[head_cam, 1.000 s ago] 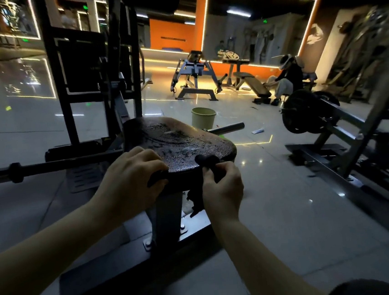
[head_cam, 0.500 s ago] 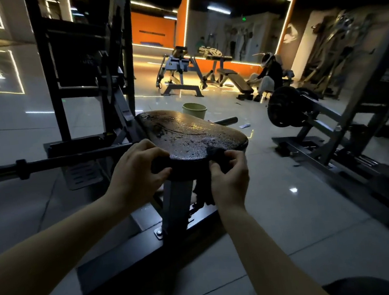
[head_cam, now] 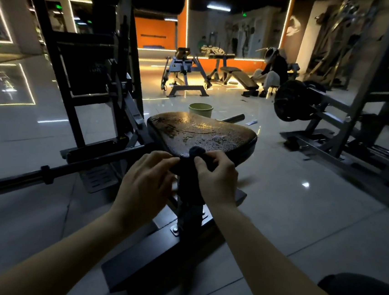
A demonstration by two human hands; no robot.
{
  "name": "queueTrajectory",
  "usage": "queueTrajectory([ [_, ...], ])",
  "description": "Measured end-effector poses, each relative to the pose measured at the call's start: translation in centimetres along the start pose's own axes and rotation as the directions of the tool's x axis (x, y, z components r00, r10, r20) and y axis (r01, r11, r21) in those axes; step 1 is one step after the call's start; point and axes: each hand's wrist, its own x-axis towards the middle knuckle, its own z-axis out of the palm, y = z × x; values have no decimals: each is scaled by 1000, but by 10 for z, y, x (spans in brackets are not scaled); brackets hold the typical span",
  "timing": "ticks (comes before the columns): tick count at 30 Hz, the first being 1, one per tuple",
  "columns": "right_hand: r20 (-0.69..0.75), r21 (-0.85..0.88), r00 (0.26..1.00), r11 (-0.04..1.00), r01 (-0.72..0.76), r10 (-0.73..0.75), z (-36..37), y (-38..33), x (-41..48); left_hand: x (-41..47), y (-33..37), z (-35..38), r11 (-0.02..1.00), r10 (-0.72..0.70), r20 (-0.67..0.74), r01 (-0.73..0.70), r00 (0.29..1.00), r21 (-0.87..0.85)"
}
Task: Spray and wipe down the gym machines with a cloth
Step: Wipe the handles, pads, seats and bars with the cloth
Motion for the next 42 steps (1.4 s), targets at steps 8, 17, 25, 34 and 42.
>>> queueTrajectory([
  [8, 510, 259, 741, 744, -616, 436, -46, -39, 34, 25, 20, 11, 964, 146, 251, -195, 957, 182],
  [17, 405, 28, 897, 978, -207, 178, -39, -42, 38, 17, 1, 28, 983, 66, 72, -78, 995, 166],
  [25, 259, 18, 962, 996, 82, -84, -8, -44, 35, 18, -30, 29, 661, -637, 2, 548, 771, -512],
  [34, 229, -34, 957, 981, 191, -179, 4, -39, 45, 18, -8, 65, 309, -798, 52, 482, 600, -820],
  [42, 208, -95, 949, 961, 260, -236, 16, -31, 48, 56, -79, 58, -35, -839, 317, 537, 443, -843],
])
